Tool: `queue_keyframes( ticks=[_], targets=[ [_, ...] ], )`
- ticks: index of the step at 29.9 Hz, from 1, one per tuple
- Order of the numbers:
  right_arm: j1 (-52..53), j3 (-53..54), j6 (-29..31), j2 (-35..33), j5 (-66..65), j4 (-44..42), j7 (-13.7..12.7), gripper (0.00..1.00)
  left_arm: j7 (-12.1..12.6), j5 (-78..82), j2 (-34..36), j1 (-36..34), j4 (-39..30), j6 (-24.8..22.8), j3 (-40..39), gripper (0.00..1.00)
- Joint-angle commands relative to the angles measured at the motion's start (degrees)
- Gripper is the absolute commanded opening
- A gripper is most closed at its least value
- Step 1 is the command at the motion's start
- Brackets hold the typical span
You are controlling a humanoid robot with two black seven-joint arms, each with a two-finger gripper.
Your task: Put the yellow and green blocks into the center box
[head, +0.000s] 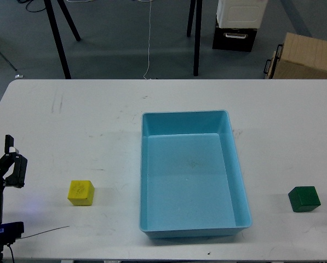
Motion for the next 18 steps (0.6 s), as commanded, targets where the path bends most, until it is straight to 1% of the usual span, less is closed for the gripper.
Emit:
queue_keyframes(
  ticks=[1,6,10,12,15,18],
  targets=[
    [0.03,0.35,0.00,0.05,-0.01,-0.04,0.00,0.99,-0.27,0.00,-0.17,0.08,0.00,0.00,-0.26,1.00],
    [0.30,3.86,0.00,-0.03,-0.01,-0.13,0.00,0.99,-1.32,0.00,-0.26,-0.01,0.00,0.00,-0.62,1.00],
    [0.30,5.18,0.00,-2.75,-0.36,-0.39,-1.31,0.99,-1.15,-0.18,-0.08,-0.19,0.26,0.00,-0.53,1.00],
    [0.38,5.27,-1.80,-6.52,-1.76,-0.30,-2.54,0.99,-0.97,-0.18,0.01,-0.45,0.35,0.00,-0.35,1.00],
    [1.70,5.36,-5.58,-15.38,-4.49,-0.30,-4.39,0.99,-0.97,-0.27,0.01,-1.67,0.26,0.00,0.00,1.00],
    [4.68,4.57,-8.39,-25.58,-6.07,-0.65,-4.66,0.99,-0.80,-0.18,-0.26,-3.00,0.35,0.00,0.35,1.00]
  ],
)
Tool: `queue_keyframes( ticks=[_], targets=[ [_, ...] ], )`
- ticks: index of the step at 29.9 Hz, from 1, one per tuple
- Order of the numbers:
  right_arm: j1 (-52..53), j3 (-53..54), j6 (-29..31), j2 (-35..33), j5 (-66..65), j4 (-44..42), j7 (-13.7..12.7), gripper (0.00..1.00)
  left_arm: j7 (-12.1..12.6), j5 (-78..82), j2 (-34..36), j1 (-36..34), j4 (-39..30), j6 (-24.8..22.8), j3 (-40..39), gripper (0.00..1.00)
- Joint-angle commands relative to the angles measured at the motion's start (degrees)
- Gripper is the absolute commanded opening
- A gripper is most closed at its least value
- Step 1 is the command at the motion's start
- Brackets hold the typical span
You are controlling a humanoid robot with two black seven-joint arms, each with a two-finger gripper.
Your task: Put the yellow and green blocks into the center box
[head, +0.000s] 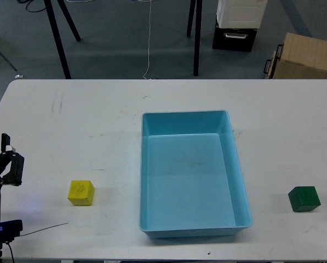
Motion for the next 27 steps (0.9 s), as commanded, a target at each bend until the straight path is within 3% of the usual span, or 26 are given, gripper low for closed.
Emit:
queue_keyframes(
  ticks=[1,6,10,13,20,24,27],
  targets=[
    [3.69,-1.19,-3.78,-12.67,-2.63,-0.48,-0.73,0.99,0.15,0.04,-0.16,-1.37,0.01,0.00,0.31,1.00],
    [14.21,-10.05,-10.10,-26.83,-7.91,-0.74,-1.52,0.99,0.15,0.04,-0.24,-1.89,0.10,0.00,0.31,1.00],
    [29.23,-25.42,-12.39,-35.45,-8.61,-1.71,-1.96,0.99,0.15,0.04,-0.42,-2.24,0.10,0.00,0.31,1.00],
    [44.16,-39.29,-13.45,-38.88,-8.79,-1.97,-4.59,0.99,0.15,0.04,-0.51,-2.95,0.10,0.00,0.40,1.00],
    [77.13,-70.15,-13.45,-40.39,-20.01,-4.17,-10.13,0.99,0.23,0.13,-0.51,-3.21,0.89,0.00,0.40,1.00],
    [87.43,-82.46,-12.84,-38.90,-30.56,-4.26,-12.94,0.99,0.23,0.13,-0.60,-3.83,1.16,0.00,0.40,1.00],
    [93.67,-89.24,-12.49,-34.17,-35.24,-5.66,-14.52,0.99,0.15,0.22,-0.60,-4.09,1.68,0.00,0.40,1.00]
  ],
)
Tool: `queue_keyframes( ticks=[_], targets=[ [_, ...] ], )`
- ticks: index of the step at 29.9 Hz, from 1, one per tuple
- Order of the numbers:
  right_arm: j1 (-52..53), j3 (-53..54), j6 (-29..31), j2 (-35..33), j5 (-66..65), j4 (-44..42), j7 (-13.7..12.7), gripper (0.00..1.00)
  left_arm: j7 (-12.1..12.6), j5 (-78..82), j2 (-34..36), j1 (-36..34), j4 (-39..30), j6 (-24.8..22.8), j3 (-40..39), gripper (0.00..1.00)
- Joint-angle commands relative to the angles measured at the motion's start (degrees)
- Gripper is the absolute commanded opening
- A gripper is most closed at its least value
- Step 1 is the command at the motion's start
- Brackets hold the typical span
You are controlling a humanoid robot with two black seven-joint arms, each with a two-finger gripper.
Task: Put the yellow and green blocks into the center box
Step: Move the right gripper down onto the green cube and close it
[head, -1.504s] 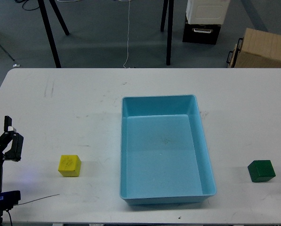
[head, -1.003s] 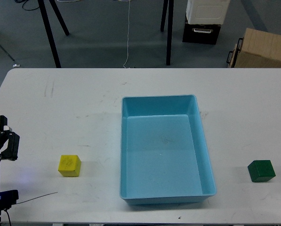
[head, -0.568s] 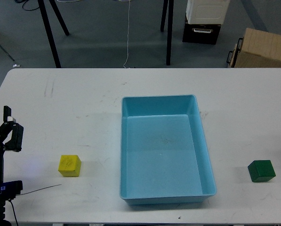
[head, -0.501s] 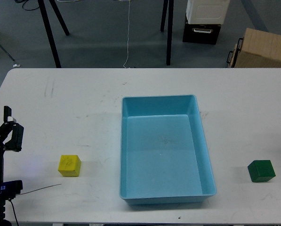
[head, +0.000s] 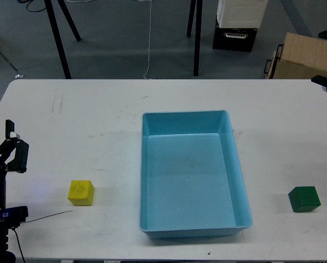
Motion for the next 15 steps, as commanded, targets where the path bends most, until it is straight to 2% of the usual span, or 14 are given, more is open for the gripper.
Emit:
queue_keyframes(
  ticks=[1,6,9,11,15],
  targets=[
    [8.76,-9.67,0.36,6.30,-5.30,-2.67,-2.20,0.99,0.00,0.07,0.00,-0.55,0.81,0.00,-0.03,1.00],
    [26.06,-30.74,0.71,16.76,-9.24,-5.85,-3.79,0.99,0.00,0.07,-0.18,-0.99,1.52,0.00,-0.03,1.00],
    [34.86,-42.19,4.30,20.63,-14.79,-4.80,-4.05,0.99,0.00,0.07,-0.18,-1.17,1.52,0.00,0.06,1.00],
    [39.00,-47.03,8.07,21.61,-17.08,-3.05,-5.01,0.99,-0.09,0.07,-0.18,-1.17,1.61,0.00,0.06,1.00],
    [41.65,-50.04,12.48,20.48,-21.29,0.56,-6.86,0.99,-0.09,0.07,-0.18,-1.17,1.61,0.00,0.06,1.00]
  ],
)
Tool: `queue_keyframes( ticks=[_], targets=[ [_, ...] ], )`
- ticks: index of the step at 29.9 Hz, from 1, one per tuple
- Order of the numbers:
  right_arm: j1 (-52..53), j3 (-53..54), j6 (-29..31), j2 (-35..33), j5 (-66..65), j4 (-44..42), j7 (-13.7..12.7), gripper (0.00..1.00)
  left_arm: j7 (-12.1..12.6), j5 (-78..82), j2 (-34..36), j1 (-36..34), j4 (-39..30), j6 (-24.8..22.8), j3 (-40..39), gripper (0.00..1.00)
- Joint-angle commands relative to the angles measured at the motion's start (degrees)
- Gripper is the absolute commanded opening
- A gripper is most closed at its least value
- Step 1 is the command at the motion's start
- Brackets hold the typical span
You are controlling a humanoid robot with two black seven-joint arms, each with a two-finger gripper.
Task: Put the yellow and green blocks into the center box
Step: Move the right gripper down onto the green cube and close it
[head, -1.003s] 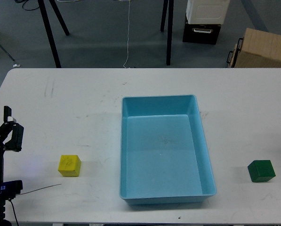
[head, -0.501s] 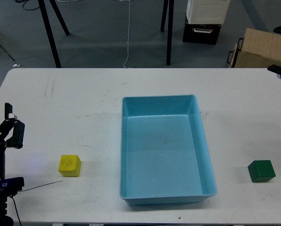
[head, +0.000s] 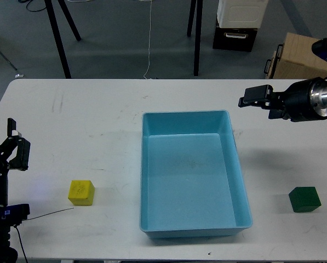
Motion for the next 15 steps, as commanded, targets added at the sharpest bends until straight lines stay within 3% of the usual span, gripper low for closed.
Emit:
queue_keyframes(
  ticks=[1,7,15],
  targets=[
    [1.94,-3.45,3.20,-1.42,-5.77,3.05,-1.60,0.99,-0.03,0.00,0.00,0.08,0.01,0.00,0.02,1.00],
    [-0.43,-11.53,3.11,-3.00,-15.28,6.83,-1.87,0.99,0.06,0.00,0.09,-0.18,0.19,0.00,1.07,1.00],
    [-5.71,-11.72,1.97,-6.08,-17.92,6.57,-3.01,0.99,0.06,0.00,0.09,-0.10,0.36,0.00,1.86,1.00]
  ],
)
